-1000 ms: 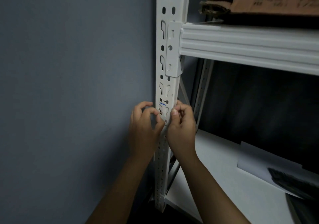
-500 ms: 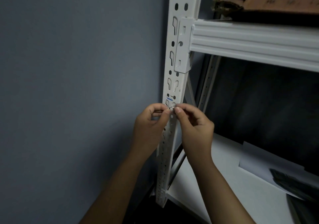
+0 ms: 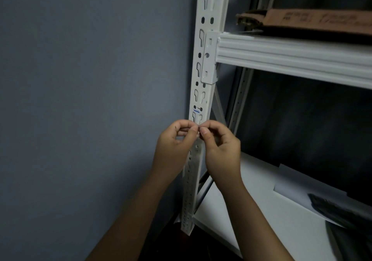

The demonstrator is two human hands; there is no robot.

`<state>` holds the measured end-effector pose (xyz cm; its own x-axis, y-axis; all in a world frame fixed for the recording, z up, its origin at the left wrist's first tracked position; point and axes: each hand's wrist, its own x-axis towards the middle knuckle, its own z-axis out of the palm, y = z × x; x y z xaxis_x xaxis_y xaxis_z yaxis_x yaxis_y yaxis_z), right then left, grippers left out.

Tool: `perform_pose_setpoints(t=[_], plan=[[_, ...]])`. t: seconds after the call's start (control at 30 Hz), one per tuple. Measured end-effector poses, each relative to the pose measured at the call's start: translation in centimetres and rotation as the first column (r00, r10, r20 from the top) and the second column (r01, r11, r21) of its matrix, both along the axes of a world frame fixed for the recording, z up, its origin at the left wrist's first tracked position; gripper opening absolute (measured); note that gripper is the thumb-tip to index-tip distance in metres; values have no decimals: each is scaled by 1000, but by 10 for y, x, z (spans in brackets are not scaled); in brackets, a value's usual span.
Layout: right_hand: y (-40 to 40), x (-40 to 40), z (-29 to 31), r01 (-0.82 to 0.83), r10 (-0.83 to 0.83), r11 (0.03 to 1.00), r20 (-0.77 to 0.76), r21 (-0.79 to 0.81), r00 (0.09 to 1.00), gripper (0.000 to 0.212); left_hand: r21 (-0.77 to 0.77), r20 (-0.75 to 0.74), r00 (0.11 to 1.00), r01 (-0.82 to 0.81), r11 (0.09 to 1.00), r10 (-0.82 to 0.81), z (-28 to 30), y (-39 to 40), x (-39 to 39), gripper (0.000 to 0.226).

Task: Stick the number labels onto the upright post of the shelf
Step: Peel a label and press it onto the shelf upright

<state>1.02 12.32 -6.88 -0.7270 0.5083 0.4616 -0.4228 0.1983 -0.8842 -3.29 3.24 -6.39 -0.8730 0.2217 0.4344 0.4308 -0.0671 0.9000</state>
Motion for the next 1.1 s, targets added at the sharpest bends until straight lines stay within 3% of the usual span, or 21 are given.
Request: perform_pose_setpoints(t=[0.2,0.4,0.53,0.87,1.1], plan=[[-4,12,3,71,-68,994,-32,89,997,30,55,16,1000,15,998,-16,3,-5,14,10],[0,10,5,38,-37,995,-8,97,999,30,128,166,982,65,990,-86,2,-4,12,9],[0,4,-2,38,-38,996,-10,78,999,21,71,171,979,100,993,-110,-4,-1,2,8],[13,-54,-15,91,-102,984,-69,-155,992,12,-50,49,983,-174,983,176,-23,22,-51,18],[26,-70,-12,155,-163,986,-168,-58,972,22,68,37,973,-229,971,227,-18,34,-73,14]])
